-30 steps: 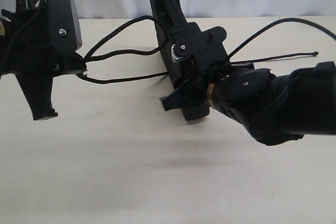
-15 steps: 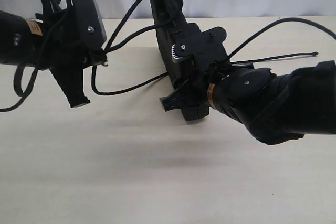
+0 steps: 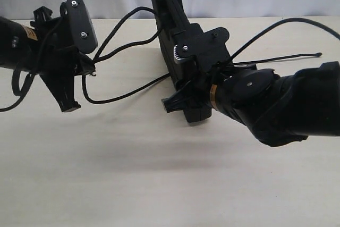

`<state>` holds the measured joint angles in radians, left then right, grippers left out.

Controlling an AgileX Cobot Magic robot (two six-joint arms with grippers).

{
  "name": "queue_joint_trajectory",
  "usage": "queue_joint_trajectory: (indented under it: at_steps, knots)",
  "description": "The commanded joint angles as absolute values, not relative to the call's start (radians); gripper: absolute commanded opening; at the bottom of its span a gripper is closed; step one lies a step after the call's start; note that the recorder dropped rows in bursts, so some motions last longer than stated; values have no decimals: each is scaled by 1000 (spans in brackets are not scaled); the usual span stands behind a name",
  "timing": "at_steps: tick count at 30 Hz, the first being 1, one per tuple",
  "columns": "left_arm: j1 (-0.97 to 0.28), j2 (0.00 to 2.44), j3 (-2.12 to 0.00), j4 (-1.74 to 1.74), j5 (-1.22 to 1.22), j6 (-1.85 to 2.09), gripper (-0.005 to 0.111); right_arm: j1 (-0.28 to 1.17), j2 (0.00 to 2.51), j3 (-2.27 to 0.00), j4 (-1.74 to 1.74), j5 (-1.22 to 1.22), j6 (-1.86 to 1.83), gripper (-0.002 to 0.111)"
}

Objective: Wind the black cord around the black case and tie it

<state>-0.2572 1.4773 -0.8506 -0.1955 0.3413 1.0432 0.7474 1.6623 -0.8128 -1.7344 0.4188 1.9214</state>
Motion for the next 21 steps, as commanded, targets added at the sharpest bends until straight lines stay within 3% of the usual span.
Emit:
queue_joint_trajectory:
  at_steps: [1,13,21]
  knots:
    - [-256,1506,-850,-211,334,1058,0,745,1657,-813,-1744,412,1922,4]
    - [-256,1406,-852,-296,230,1069,0,744,1657,-813,-1744,419,1920,4]
    - [-256,1442,-852,-353,337,1069,0,744,1657,-813,-1744,419,1897,4]
